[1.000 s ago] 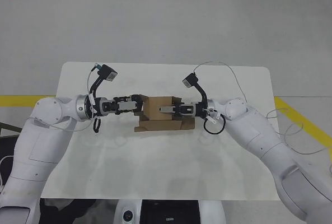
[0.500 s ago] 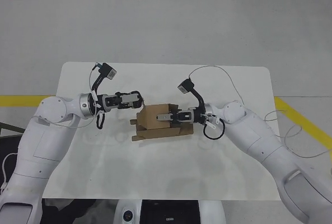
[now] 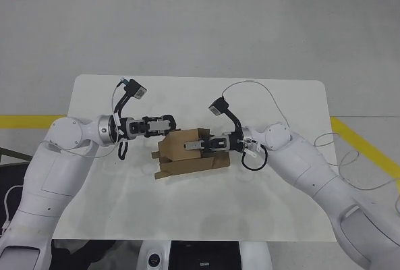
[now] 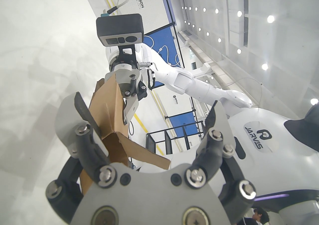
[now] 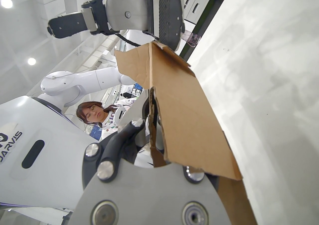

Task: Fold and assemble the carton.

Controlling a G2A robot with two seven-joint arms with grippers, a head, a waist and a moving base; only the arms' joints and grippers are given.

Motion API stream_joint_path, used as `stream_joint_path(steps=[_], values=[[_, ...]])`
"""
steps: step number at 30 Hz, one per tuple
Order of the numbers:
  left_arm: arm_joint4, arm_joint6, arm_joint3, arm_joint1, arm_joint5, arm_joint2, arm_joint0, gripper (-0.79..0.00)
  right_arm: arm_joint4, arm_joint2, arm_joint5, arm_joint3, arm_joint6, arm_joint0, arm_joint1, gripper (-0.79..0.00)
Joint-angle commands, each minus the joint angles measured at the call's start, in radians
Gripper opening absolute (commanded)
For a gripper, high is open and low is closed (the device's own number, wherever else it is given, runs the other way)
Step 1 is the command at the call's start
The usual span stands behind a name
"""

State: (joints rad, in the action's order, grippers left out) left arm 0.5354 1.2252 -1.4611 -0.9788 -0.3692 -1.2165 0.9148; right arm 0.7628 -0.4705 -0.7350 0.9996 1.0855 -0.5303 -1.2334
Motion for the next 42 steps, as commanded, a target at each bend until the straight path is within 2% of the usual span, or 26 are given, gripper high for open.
stream_joint_path(steps=[1,9,19,32,42], values=[[-0.007,-0.004,0.002,0.000,-0.005,-0.003,0.000,0.000,0.006,-0.001,0.000,-0.005,0.000,-0.002,0.000,-0.785],[-0.078,-0.069,-0.001,0.006,-0.049,-0.040,0.004,0.000,0.009,-0.027,-0.024,-0.043,-0.024,-0.001,0.007,-0.785],[-0.089,-0.068,-0.044,0.007,-0.055,-0.039,0.026,0.000,0.001,-0.056,-0.065,-0.086,-0.066,0.014,0.003,-0.785],[-0.075,-0.042,-0.054,0.005,-0.054,-0.015,0.030,0.000,0.019,-0.090,-0.115,-0.181,-0.116,0.039,-0.029,-0.785],[-0.061,-0.028,-0.071,0.003,-0.050,-0.004,0.035,0.000,0.011,-0.109,-0.147,-0.246,-0.147,0.055,-0.069,-0.785]])
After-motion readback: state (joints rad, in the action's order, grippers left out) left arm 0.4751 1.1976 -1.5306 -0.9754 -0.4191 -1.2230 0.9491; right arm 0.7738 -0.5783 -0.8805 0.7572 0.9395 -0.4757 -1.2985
